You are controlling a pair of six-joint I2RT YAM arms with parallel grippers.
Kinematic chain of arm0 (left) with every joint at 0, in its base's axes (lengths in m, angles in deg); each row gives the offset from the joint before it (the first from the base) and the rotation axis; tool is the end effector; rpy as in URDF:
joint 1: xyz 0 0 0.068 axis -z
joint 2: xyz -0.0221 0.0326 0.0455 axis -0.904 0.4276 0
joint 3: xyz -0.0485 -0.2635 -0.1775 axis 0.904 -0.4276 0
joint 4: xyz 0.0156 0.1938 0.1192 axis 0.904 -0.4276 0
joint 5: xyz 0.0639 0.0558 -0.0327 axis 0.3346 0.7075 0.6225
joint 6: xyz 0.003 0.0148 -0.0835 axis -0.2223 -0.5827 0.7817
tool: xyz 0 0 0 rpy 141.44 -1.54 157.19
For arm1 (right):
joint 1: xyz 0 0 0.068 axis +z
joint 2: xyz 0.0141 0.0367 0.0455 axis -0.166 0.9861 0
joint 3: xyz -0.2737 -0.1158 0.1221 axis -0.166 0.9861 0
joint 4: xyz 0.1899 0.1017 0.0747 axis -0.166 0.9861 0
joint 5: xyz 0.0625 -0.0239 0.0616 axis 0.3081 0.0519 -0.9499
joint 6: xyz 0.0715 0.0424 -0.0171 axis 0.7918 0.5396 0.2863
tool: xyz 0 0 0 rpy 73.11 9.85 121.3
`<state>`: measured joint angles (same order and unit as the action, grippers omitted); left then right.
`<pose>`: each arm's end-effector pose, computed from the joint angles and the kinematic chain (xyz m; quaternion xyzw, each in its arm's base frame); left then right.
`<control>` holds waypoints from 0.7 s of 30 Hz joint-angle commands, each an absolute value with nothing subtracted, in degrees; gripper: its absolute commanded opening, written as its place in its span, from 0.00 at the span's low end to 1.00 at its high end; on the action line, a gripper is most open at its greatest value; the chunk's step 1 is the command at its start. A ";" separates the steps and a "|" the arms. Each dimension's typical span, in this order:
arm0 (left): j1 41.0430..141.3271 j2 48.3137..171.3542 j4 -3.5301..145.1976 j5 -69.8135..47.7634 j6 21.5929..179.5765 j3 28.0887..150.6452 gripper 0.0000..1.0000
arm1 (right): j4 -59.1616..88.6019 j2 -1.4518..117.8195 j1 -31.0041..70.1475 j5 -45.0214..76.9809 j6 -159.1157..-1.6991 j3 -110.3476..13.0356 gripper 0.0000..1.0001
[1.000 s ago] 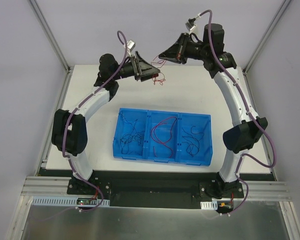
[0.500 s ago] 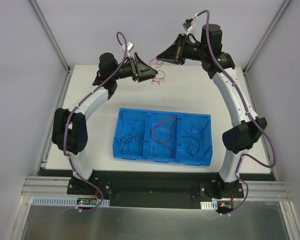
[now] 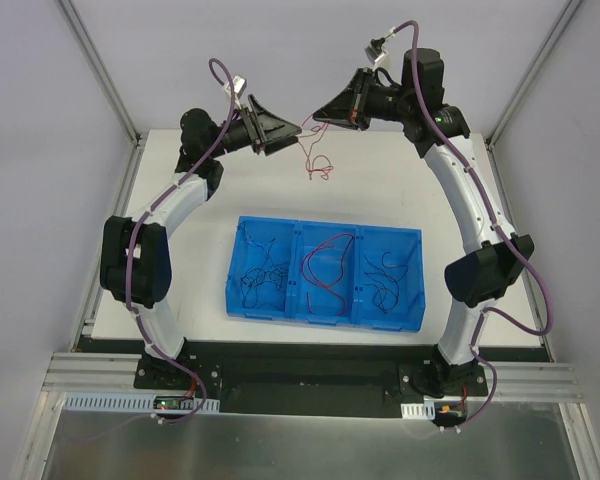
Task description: Untangle the cables
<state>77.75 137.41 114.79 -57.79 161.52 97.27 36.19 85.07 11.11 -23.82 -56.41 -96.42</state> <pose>0.3892 -0.1531 0.4392 0.0926 0.6154 -0.6896 0.3703 0.3791 0.2017 0.5111 -0.2060 0.7047 0.5350 0.4180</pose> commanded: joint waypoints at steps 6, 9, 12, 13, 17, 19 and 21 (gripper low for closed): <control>79.36 136.03 118.74 -58.22 162.22 99.02 0.63 | 35.39 83.54 11.89 -25.07 -57.25 -97.82 0.01; 80.15 136.55 117.43 -58.31 161.61 98.94 0.53 | 35.39 83.63 11.80 -24.98 -57.25 -97.91 0.01; 80.51 137.17 115.58 -58.13 160.73 98.76 0.50 | 35.31 83.71 12.15 -24.81 -57.34 -97.83 0.01; 80.51 137.43 114.53 -57.96 160.38 98.93 0.47 | 35.22 83.71 12.24 -24.81 -57.34 -97.74 0.01; 80.51 138.23 112.06 -57.70 159.23 100.52 0.39 | 35.22 83.80 12.68 -24.89 -57.43 -97.74 0.01; 80.51 138.31 111.71 -57.34 159.14 100.78 0.35 | 35.31 83.71 12.77 -24.89 -57.60 -97.56 0.01; 80.59 138.49 111.36 -57.26 159.05 100.96 0.31 | 35.31 83.71 13.03 -24.81 -57.60 -97.48 0.01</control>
<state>80.41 138.41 111.12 -57.72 160.88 98.19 36.69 85.07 12.36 -23.80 -56.63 -96.42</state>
